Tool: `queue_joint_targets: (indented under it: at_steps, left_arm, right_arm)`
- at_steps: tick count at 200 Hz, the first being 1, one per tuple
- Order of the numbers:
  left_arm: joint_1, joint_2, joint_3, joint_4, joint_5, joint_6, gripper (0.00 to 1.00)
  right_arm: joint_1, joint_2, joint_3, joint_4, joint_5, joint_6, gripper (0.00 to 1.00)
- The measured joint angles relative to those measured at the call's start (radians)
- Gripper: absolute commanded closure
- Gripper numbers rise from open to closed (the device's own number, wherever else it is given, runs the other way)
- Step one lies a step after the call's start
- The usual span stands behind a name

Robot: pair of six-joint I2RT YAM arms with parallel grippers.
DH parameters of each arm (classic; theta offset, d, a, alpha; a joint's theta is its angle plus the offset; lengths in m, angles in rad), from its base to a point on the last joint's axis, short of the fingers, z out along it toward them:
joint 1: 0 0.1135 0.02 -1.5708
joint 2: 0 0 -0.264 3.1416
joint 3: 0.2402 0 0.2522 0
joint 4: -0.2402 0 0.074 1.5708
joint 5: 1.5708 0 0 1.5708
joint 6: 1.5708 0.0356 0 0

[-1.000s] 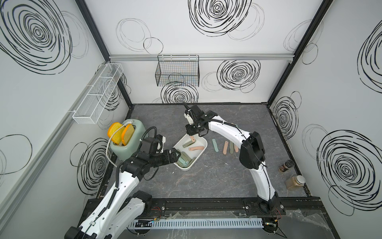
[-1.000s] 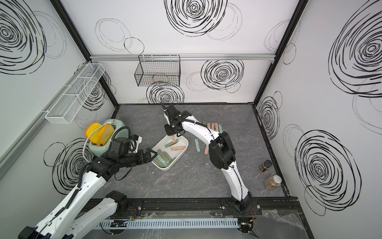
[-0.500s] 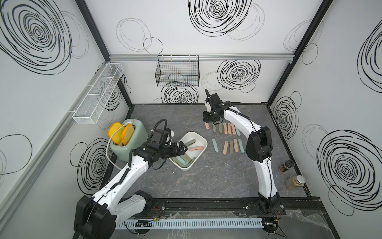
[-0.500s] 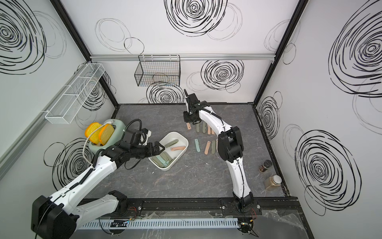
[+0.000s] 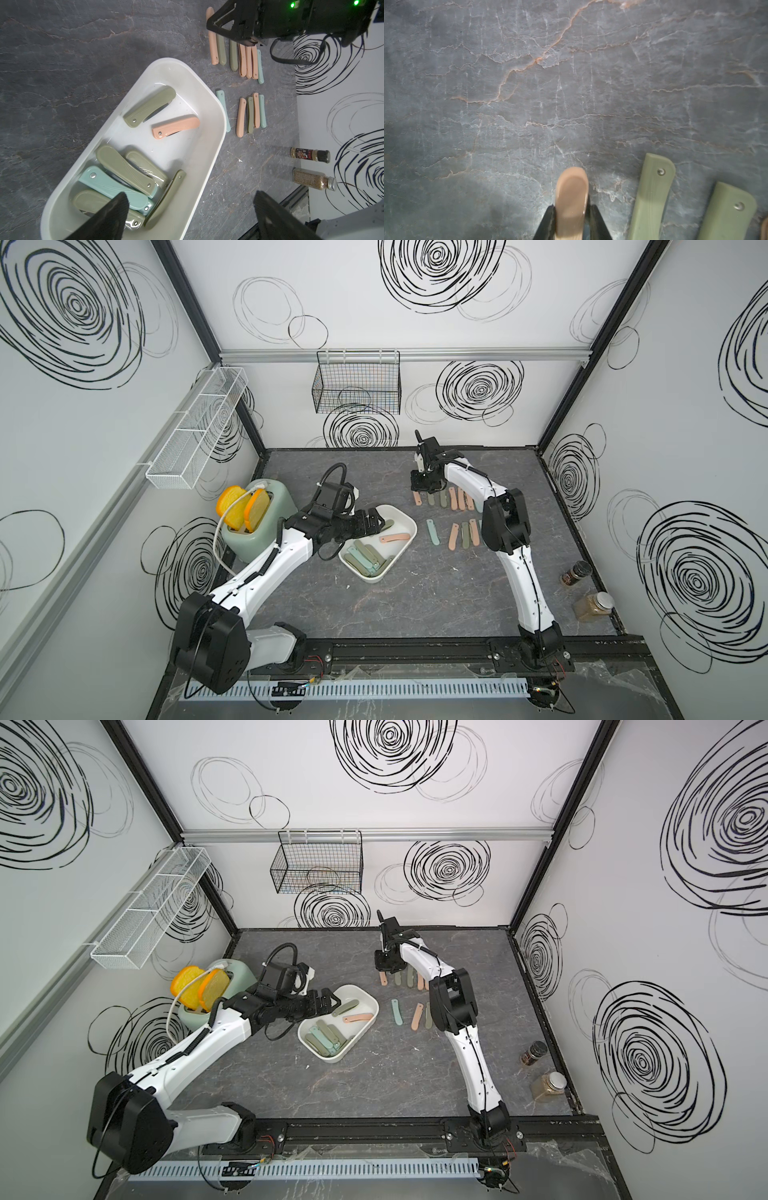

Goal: Take the fruit knife out of the storage box
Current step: Place the fruit knife at the center of the board.

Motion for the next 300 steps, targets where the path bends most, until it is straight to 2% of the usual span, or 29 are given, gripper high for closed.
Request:
queue_joint_targets:
  at_steps: [62,110,207,249,300]
  left_arm:
    - [-0.009,0.003,-0.010,0.008,0.002,0.003,0.02]
    - [-0.010,0.019,-0.011,0.016,0.005,0.011,0.02]
    - [-0.012,-0.008,-0.010,0.012,0.004,0.021,0.02]
    - [-0.002,-0.103,-0.032,-0.003,0.003,0.020,0.02]
    - [0.022,-0.214,-0.068,-0.073,-0.016,0.023,0.02]
  right_arm:
    - [-0.033,0.056,0.036,0.017,-0.011,0.003,0.78]
    - [-0.040,0.098,0.090,0.016,-0.019,0.004,0.60]
    - [-0.024,0.049,0.099,-0.020,-0.001,-0.017,0.60]
    - [0.060,-0.101,0.044,-0.041,0.009,-0.077,0.61]
    - [0.251,-0.303,-0.212,-0.037,0.047,-0.168,0.61]
